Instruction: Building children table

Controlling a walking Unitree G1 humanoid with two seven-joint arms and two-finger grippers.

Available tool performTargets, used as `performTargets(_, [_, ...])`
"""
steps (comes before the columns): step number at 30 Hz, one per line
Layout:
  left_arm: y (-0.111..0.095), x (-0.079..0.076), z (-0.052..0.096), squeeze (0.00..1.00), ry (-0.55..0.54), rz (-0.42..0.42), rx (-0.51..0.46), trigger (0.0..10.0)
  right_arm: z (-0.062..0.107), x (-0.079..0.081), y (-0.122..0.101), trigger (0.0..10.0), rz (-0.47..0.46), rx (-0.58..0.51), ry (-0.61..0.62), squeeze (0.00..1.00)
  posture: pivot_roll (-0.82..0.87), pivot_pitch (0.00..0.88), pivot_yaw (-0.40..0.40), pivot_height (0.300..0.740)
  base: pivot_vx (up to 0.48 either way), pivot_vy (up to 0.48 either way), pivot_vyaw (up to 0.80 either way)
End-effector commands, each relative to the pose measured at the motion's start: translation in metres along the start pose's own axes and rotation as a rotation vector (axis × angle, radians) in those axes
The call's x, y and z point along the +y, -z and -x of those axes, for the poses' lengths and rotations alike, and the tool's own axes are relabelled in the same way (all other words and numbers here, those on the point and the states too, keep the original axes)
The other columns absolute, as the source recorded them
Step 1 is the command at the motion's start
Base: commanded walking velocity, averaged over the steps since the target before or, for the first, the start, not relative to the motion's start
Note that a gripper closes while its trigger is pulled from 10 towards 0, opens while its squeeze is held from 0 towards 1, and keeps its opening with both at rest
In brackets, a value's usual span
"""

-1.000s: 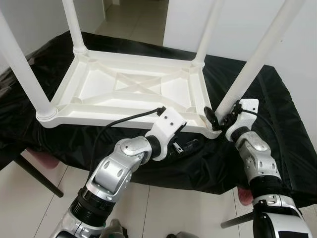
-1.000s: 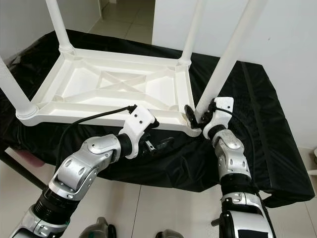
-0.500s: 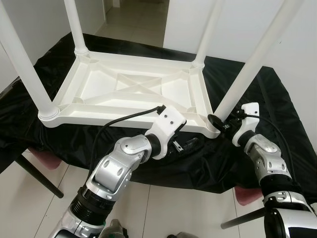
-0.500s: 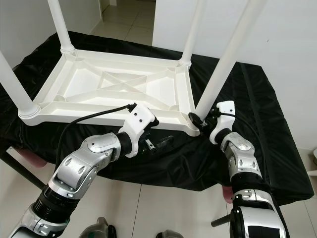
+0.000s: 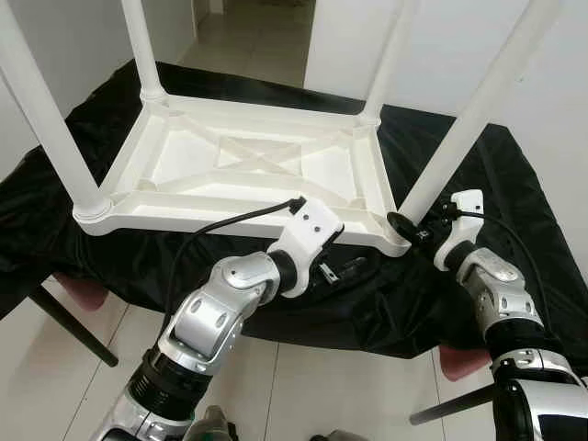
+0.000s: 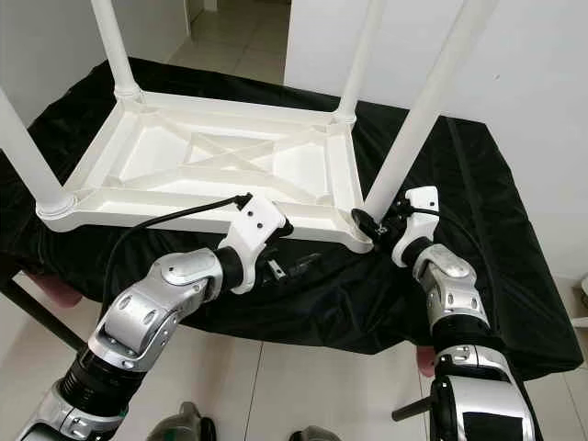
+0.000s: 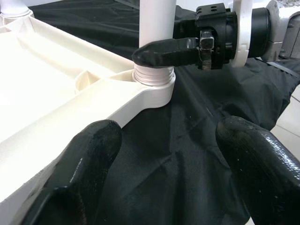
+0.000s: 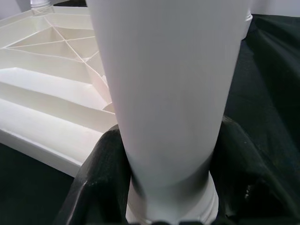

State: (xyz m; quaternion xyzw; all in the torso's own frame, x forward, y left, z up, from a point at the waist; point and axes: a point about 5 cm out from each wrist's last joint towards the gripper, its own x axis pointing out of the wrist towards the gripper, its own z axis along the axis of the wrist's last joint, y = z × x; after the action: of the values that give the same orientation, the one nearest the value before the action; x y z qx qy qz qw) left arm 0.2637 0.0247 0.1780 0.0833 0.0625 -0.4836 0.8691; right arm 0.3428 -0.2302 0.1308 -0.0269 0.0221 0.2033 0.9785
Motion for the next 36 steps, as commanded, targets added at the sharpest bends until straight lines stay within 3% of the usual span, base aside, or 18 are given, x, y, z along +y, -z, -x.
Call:
performTargets(1, [-0.001,-0.003,0.0,0.0,-0.009,-0.001,-0.001,10.0,-0.001,-0.002,0.006,10.0,-0.019,0.035,0.06,0.0,0.09,0.018,-0.071,0.74,0.0,0.0,0.0])
performTargets(12, [-0.001,-0.005,-0.002,0.0,-0.004,0.004,-0.005,10.0,-0.008,0.01,0.007,10.0,-0.035,0.016,0.163,0.0,0.07,0.019,-0.073,0.74,0.0,0.0,0.0])
performTargets(22, [0.0,-0.007,-0.003,0.0,0.005,0.01,-0.004,10.0,-0.017,0.024,-0.005,10.0,-0.07,-0.048,0.309,0.0,0.08,0.014,-0.075,0.74,0.0,0.0,0.0])
performTargets(29, [0.001,-0.009,-0.002,0.0,0.009,0.01,-0.001,10.0,-0.016,0.027,-0.001,10.0,-0.118,-0.046,0.572,0.0,0.08,0.009,-0.076,0.74,0.0,0.0,0.0])
performTargets(36, [0.001,-0.009,-0.002,0.0,0.012,0.009,0.0,10.0,-0.011,0.037,0.007,10.0,-0.136,-0.014,0.754,0.0,0.08,0.004,-0.073,0.74,0.0,0.0,0.0])
